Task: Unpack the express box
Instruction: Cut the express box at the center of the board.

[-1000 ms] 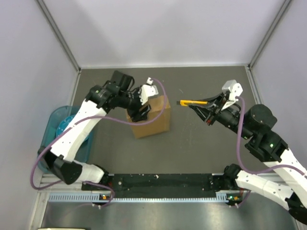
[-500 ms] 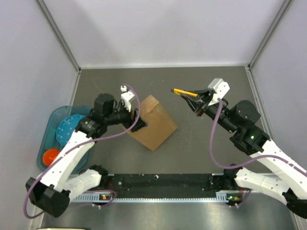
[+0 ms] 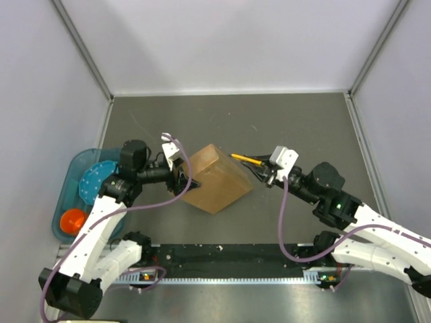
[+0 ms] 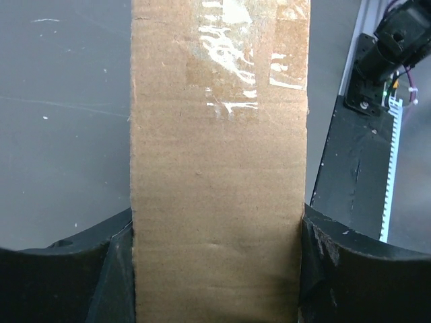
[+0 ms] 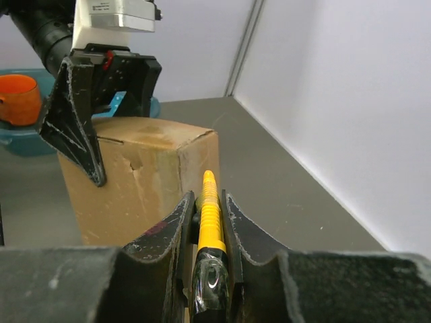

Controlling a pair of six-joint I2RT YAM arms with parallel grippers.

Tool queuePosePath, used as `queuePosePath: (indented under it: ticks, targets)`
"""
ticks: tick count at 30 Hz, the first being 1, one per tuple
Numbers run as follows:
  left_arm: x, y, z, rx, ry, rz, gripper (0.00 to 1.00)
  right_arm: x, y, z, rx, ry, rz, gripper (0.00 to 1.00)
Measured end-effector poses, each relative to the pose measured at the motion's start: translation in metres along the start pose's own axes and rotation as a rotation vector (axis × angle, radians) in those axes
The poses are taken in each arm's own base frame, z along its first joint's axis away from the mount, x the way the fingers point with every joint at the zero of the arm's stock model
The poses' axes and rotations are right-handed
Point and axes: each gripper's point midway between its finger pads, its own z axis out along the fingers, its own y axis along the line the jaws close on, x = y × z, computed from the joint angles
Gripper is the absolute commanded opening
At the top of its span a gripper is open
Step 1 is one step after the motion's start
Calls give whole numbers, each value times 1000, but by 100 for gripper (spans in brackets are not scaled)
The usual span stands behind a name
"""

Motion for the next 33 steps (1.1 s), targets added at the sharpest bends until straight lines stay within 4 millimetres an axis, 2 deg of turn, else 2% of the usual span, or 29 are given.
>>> queuePosePath:
  ticks: [4, 9, 12, 16, 23, 33]
  targets:
    - [0, 3, -1, 42, 17, 30, 0, -7, 9, -3, -19, -28, -19, 0]
    - [1, 5, -2, 66, 20, 38, 0, -29, 17, -12, -28, -104, -26, 0]
    - [1, 4, -2, 75, 19, 46, 0, -35, 21, -11, -30, -121, -32, 0]
    - [2, 3, -3, 78, 19, 47, 0, -33, 20, -5, -11, -118, -44, 0]
    - [2, 4, -3, 69, 9, 32, 0, -14, 19, 7, 9, -71, -71, 0]
    - [2, 7, -1, 66, -14, 8, 0, -16, 19, 9, 11, -82, -67, 0]
